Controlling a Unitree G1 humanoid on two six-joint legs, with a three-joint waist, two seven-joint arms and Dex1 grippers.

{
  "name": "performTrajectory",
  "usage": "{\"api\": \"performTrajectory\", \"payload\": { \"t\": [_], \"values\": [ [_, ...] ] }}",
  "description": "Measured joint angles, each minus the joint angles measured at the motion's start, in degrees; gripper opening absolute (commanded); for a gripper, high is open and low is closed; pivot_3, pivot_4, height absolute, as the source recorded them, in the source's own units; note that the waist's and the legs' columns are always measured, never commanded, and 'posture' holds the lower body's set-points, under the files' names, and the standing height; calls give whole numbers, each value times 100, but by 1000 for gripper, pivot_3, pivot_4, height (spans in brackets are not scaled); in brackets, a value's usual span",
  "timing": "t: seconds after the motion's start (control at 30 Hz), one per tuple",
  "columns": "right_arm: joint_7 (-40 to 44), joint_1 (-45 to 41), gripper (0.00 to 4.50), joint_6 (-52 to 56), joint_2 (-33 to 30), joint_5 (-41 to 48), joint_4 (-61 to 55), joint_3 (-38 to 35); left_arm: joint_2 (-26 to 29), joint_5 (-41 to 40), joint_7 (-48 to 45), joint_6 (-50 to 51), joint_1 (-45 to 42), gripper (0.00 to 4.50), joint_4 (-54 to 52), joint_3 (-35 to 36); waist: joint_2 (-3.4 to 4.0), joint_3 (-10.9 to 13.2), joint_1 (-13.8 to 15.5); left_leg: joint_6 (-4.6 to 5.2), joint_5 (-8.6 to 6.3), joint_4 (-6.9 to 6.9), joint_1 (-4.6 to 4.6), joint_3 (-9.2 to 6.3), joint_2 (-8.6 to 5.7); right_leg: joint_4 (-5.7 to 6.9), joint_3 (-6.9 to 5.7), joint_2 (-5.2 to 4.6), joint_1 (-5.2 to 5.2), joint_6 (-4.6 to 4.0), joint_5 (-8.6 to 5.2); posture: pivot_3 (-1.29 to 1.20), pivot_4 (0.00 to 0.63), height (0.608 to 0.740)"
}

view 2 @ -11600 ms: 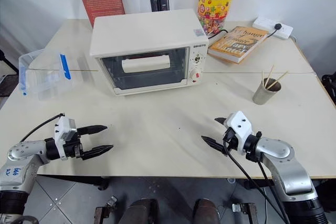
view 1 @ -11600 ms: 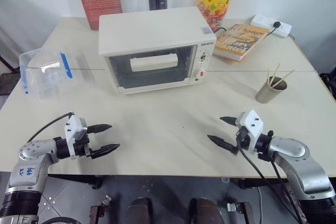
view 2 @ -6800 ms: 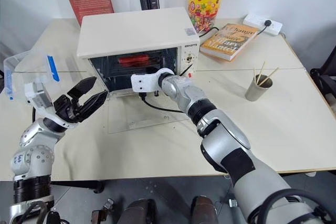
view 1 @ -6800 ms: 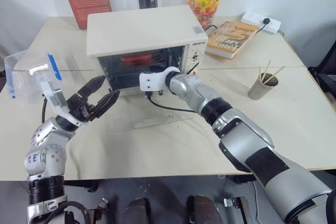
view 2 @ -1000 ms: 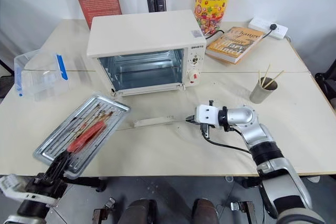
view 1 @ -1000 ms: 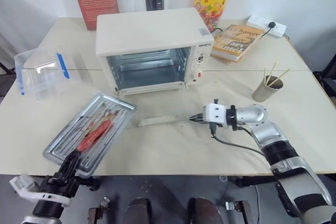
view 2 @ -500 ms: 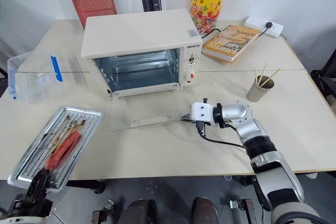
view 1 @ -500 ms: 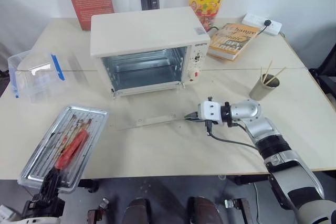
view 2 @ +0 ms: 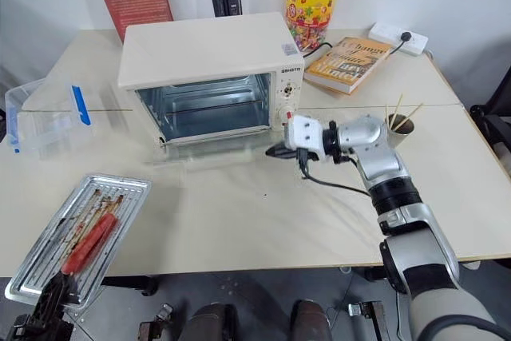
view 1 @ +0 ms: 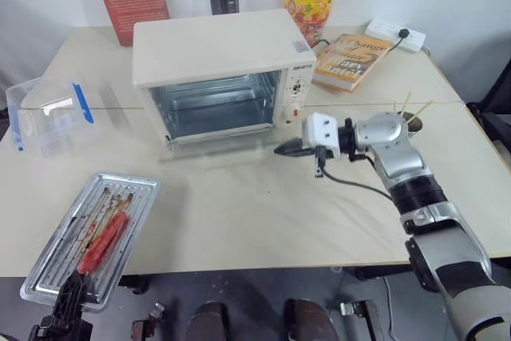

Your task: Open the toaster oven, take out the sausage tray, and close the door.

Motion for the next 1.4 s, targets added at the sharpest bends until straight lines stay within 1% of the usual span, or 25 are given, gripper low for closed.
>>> {"api": "performTrajectory", "payload": {
  "t": [0.13, 0.2, 0.27, 0.37, 0.43, 0.57, 0.7, 0.73, 0.77, 0.8, 0.87, 0.93, 0.97, 1.07, 1.1, 1.2, 1.23, 1.4],
  "values": [
    [49, -344, 37, 194, 7, 170, -2, -180, 315, 0, -34, 217, -19, 0, 258, -66, -1, -1, 3, 3, -7, 4, -2, 5, 1, 1, 2, 0, 0, 0, 0, 0, 150, 740],
    [44, -462, 37, 228, 15, 192, 43, -184, 578, 2, -50, 327, -135, 0, 486, -75, 5, 3, 13, 4, -8, 9, -9, 7, 1, 4, 5, 0, -11, 0, 0, 0, 150, 740],
    [-39, -624, 37, 251, 67, 231, 58, -262, 856, 2, -29, 419, -301, 0, 613, -115, 5, 3, 7, 3, -8, 12, -20, 15, 2, 30, 17, 0, -30, 0, 0, 0, 150, 740],
    [-171, -735, 37, 305, 110, 304, 49, -424, 1022, 1, -17, 533, -482, 0, 621, -210, 3, 2, -3, 3, -9, 13, -24, 25, 2, 46, 24, 0, -39, 1, 1, 0, 150, 740],
    [-216, -718, 37, 520, 115, 373, -60, -453, 1282, 1, 39, 654, -701, 0, 670, -267, 3, 2, 11, 2, -8, 17, -33, 25, 2, 74, 30, 0, -62, 2, 1, 0, 150, 740],
    [-204, -600, 37, 1011, 64, 595, -692, -513, 1631, 0, 141, 855, -1117, 0, 758, -316, 4, 2, 2, 0, -7, 24, -43, 25, 4, 89, 33, 0, -77, 2, 1, 0, 150, 740],
    [-7, 32, 37, 1866, -341, 988, -1785, -626, 2161, 1, 361, 1225, -1886, 0, 1075, -632, 4, 2, 100, 0, -8, 29, -44, 19, 3, 94, 34, 2, -74, 3, 1, 0, 150, 740],
    [145, 293, 194, 2059, -511, 1094, -2060, -624, 2246, 3, 435, 1352, -2083, 0, 1159, -716, 2, 1, 123, 1, -9, 31, -45, 21, 3, 91, 37, 2, -74, 3, 2, 0, 150, 740],
    [193, 363, 385, 2111, -546, 1122, -2106, -624, 2269, 1, 449, 1391, -2099, 0, 1198, -726, 2, 1, 128, 2, -9, 33, -45, 24, 3, 91, 39, 2, -74, 4, 2, 0, 150, 740],
    [283, 537, 513, 2146, -734, 1153, -2283, -628, 2361, 5, 497, 1479, -2254, 0, 1309, -834, 7, 3, 147, 2, -9, 32, -43, 29, 1, 89, 45, 2, -74, 4, 2, 0, 150, 740],
    [522, 958, 1104, 2374, -1116, 1262, -2585, -640, 2600, 15, 696, 1728, -2594, 0, 1506, -1042, 17, 8, 267, 0, -5, 37, -44, 18, 0, 94, 50, 5, -73, 4, 2, 0, 150, 740],
    [626, 1087, 1700, 2684, -1235, 1444, -2751, -652, 2651, 26, 856, 1823, -2805, 0, 1589, -1177, 41, 20, 326, 5, 8, 41, -46, 20, -5, 92, 58, 4, -72, 2, 3, 0, 150, 740],
    [688, 1250, 2008, 2932, -1391, 1638, -2961, -708, 2731, 29, 999, 1916, -3095, 0, 1718, -1339, 49, 24, 403, 5, 17, 47, -47, 12, -10, 84, 65, 3, -71, 2, 3, 0, 150, 740],
    [716, 1654, 2921, 3224, -1689, 1837, -3242, -924, 2816, 64, 1257, 2087, -3655, 0, 1909, -1626, 53, 27, 691, 13, 33, 58, -63, -20, -23, 84, 71, 3, -67, -13, 17, 0, 150, 740],
    [708, 1799, 3286, 3252, -1756, 1858, -3278, -991, 2878, 67, 1310, 2177, -3819, 0, 1990, -1709, 53, 27, 779, 18, 40, 62, -72, -25, -27, 76, 76, 4, -71, -18, 30, 0, 150, 740],
    [628, 2126, 4293, 3326, -1822, 1890, -3341, -1116, 2995, 76, 1362, 2415, -4170, 0, 2222, -1849, 55, 28, 911, 30, 57, 60, -84, -27, -37, 64, 78, 3, -72, -35, 52, 0, 150, 740],
    [573, 2246, 4484, 3327, -1836, 1890, -3374, -1154, 3050, 78, 1365, 2526, -4303, 0, 2330, -1913, 55, 28, 940, 35, 66, 58, -91, -32, -42, 56, 77, 3, -71, -40, 62, 0, 150, 740],
    [280, 2664, 4484, 3369, -1955, 1898, -3596, -1432, 3382, 62, 1334, 2965, -4921, 0, 2856, -2333, 65, 32, 1091, 43, 108, 48, -109, -91, -89, 56, 95, 2, -70, -37, 66, 0, 150, 740]
  ]
}}
